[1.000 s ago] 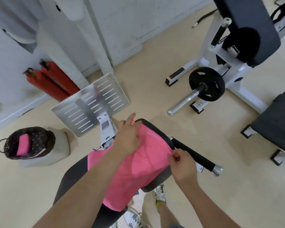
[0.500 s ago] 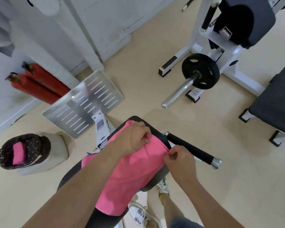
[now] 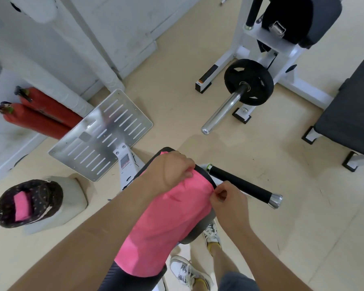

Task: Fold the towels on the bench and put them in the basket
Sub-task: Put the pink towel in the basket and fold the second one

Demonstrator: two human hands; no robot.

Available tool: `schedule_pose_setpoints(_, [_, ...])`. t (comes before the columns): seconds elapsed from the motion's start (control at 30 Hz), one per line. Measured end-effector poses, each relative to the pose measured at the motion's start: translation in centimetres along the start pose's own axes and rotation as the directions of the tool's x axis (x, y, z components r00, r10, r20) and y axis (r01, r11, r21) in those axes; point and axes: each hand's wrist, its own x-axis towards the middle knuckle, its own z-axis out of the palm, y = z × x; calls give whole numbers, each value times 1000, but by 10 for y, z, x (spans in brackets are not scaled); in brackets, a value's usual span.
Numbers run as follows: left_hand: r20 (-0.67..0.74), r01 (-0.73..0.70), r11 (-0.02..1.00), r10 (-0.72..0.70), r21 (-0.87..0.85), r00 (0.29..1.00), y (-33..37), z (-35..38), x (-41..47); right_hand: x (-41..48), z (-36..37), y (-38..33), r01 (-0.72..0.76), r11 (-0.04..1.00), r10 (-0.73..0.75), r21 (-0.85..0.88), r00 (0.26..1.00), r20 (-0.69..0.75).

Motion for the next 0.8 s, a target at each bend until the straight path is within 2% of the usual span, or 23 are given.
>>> schedule_pose_setpoints(0.1, [-18,-10,1000,10,8,1000,-1,3,-1,-3,3,3,6,999,-6,42,1000,-13])
schedule_pose_setpoints(0.3, [-7,-31,999,31,13,999,0,-1,5,-8,2,1,-73,940,61,333,997,45])
schedule_pose_setpoints(0.43, [17,-125,983,124,137,992,1,-2,10,-5,-9,1,-273,777,233,567,962,144])
schedule_pose_setpoints(0.53, [-53,-245,954,257,172,965,-4,-3,10,-2,-15,-2,-338,692,242,638,941,236])
schedule_pose_setpoints(0.6, [-49,-258,949,271,182,961,-7,-1,11,-2,-16,-5,-298,734,207,610,954,217])
schedule_pose_setpoints(0.7, [36,-190,959,187,208,982,-3,-1,14,0,-12,-8,-127,909,90,397,990,109])
schedule_pose_setpoints(0.8, [23,-198,967,196,158,980,-2,-3,14,2,-7,-7,-46,948,35,315,999,40])
